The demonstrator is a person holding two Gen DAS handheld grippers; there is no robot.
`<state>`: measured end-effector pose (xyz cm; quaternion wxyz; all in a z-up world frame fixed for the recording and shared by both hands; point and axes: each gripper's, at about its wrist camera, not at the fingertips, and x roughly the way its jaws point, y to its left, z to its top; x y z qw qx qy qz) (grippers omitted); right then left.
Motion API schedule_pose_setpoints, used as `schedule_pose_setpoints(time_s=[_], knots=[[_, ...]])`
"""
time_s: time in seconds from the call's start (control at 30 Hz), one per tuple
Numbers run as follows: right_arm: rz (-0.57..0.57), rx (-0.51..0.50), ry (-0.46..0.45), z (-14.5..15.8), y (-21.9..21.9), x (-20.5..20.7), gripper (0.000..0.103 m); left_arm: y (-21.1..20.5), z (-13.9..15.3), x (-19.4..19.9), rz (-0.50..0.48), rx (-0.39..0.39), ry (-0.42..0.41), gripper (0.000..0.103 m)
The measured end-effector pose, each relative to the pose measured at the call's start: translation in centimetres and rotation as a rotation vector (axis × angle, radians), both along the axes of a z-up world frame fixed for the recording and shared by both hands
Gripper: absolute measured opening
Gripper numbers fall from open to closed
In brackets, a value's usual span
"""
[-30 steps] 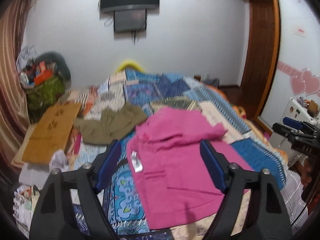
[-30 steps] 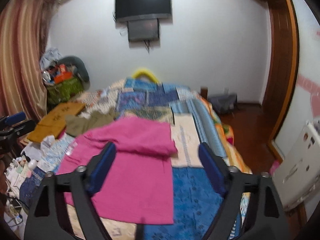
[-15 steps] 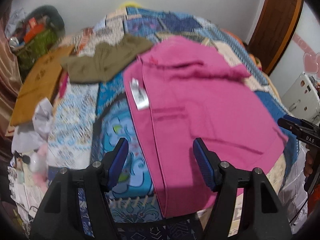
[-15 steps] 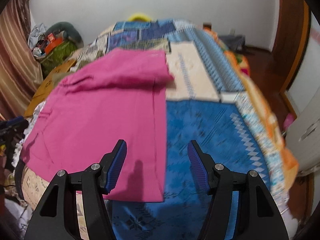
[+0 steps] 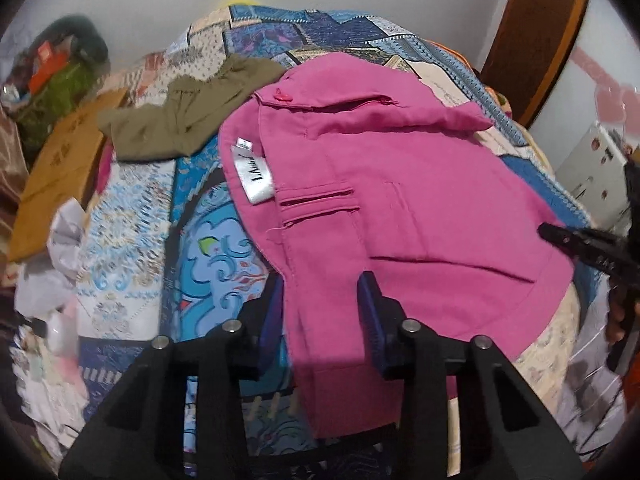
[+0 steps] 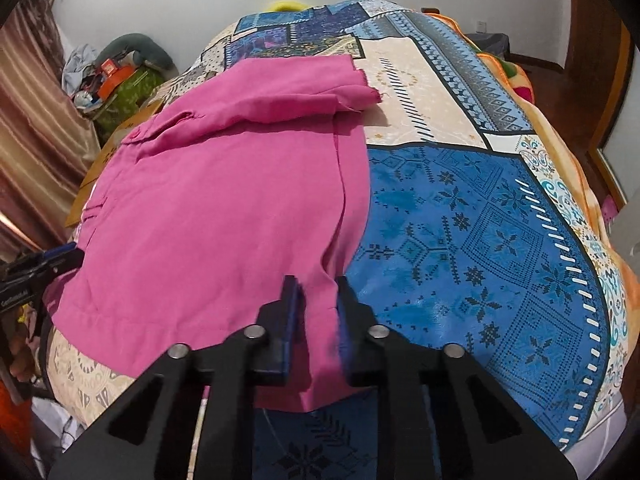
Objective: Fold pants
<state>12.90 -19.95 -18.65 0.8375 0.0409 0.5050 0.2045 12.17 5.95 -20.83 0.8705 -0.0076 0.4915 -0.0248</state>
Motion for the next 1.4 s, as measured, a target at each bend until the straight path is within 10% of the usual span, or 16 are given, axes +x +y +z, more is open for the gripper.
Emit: schedule_pose_setpoints(time_s=[0.57,1.0,1.4], knots=[[0.038,-0.015,0.011,1.8,-0.1,1.1,0.013,3.1,1.3,2.1,0.057,-0.018,0.018,0.038],[0.014,0.024,-0.112,2.8,1.0,9.6,0.04,4.4,-0.1,10.6,0.073,-0.151,0.082,0.055],[0.039,0.037,-0.092,-1.0,2.7,16.2,0.034,2.4,-0.9,11.4,-0.005,-0.053,0.041,0.038]])
